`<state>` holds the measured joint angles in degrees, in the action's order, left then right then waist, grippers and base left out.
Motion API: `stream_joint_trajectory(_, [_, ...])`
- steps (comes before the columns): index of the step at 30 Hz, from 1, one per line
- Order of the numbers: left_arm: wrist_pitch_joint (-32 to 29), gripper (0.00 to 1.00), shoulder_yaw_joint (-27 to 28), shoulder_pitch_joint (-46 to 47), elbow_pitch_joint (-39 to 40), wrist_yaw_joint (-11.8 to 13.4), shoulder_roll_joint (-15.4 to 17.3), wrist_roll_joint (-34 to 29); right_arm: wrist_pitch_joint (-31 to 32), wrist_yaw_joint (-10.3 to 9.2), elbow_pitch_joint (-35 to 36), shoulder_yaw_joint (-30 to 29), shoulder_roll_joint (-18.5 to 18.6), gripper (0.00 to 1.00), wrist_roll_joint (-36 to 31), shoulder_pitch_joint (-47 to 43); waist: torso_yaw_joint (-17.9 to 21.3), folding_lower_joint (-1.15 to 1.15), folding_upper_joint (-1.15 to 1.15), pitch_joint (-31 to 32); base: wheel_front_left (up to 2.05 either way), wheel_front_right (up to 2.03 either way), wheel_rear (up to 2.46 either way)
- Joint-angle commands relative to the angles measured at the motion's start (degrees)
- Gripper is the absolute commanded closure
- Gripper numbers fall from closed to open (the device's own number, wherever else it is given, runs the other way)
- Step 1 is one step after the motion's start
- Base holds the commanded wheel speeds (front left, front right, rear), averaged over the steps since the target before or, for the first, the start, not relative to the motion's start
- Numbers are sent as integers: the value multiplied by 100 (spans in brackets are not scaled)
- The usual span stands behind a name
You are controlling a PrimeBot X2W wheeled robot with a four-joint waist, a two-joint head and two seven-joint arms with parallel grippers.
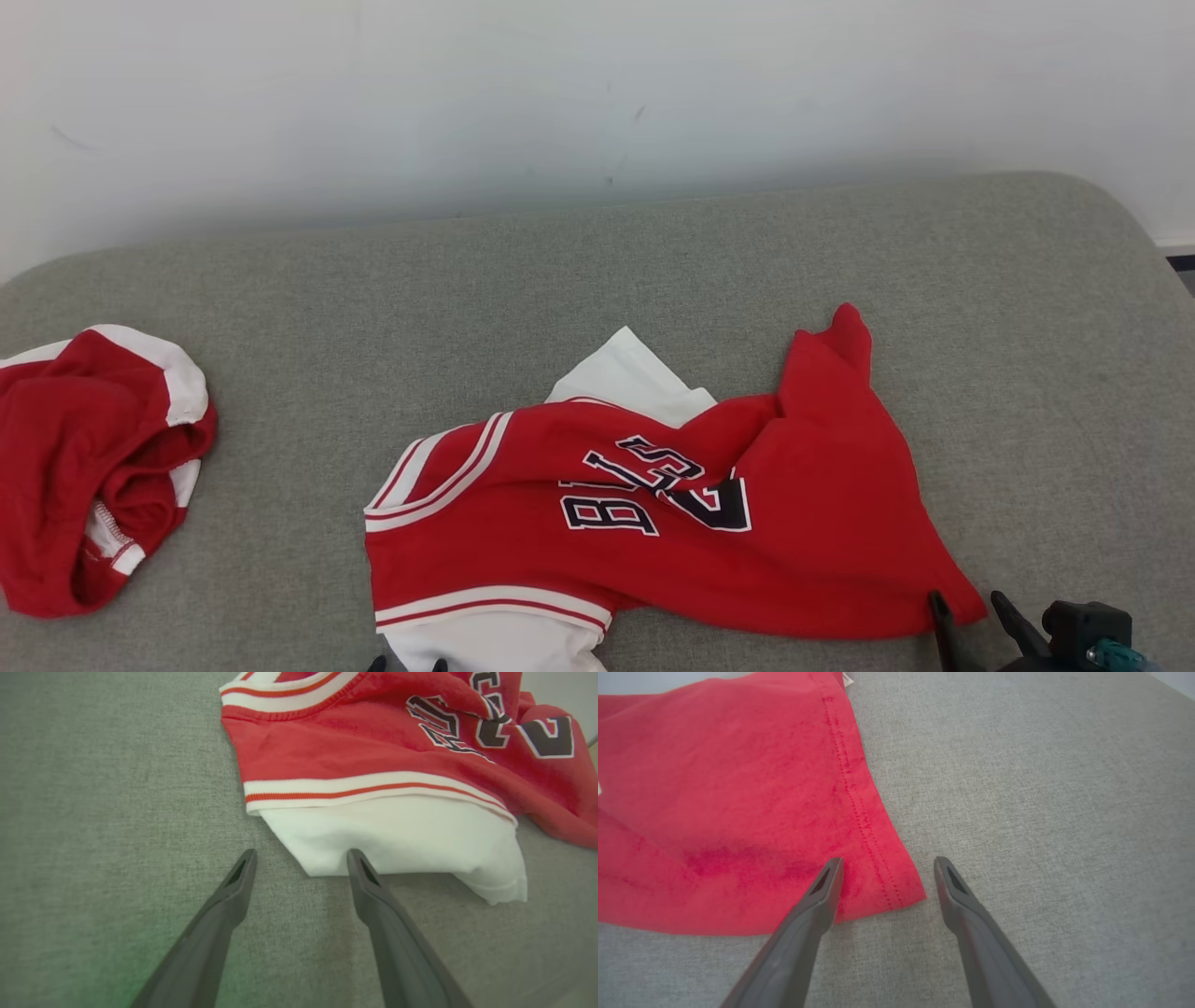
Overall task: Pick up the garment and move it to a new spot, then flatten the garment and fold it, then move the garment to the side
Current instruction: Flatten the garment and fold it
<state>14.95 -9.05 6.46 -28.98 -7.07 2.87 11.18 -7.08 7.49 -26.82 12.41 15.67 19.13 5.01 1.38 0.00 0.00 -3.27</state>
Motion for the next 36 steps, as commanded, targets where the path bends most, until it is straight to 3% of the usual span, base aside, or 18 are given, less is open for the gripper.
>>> stream_joint_trajectory(1, [13, 0, -22, 64, -73, -22, 5, 35, -40, 1, -65, 27, -15, 0, 27, 69, 30, 0, 0, -45, 0, 0, 0])
stream_joint_trajectory(5, [11, 0, -77, 148, -59, -28, 5, 231, -92, 1, -300, 119, -43, 0, 78, 212, 48, 0, 0, -80, 0, 0, 0])
stream_joint_trajectory(6, [11, 0, -117, 141, -103, -31, 4, 262, -103, 1, -352, 141, -45, 39, 95, 241, 50, 0, 0, -81, 0, 0, 0])
stream_joint_trajectory(7, [11, 34, -172, 144, -157, -34, 3, 260, -98, 1, -416, 169, -53, 62, 108, 264, 52, 0, 0, -80, 0, 0, 0])
stream_joint_trajectory(8, [11, 86, -210, 154, -209, -36, 3, 250, -90, 1, -488, 196, -53, 100, 109, 288, 52, 0, 0, -79, 0, 0, 0])
stream_joint_trajectory(9, [3, 100, -243, 155, -263, -36, 3, 268, -108, 1, -545, 221, -56, 100, 123, 322, 54, 0, 0, -73, 0, 0, 0])
stream_joint_trajectory(21, [17, 100, -8, -236, 380, -35, 6, 129, -573, 1, -436, 362, 54, 100, 498, 295, -4, 0, 0, 161, 0, 0, 0])
stream_joint_trajectory(29, [18, 100, 394, -572, 1453, -23, 199, -101, -221, 1, 614, 583, 407, 100, 1107, -46, -18, 0, 0, 329, 0, 0, 0])
stream_joint_trajectory(36, [18, 100, 347, -289, 2031, -29, 495, -267, 371, 1, 1610, 666, 694, 100, 1719, 39, 37, 0, 0, 293, 0, 0, 0])
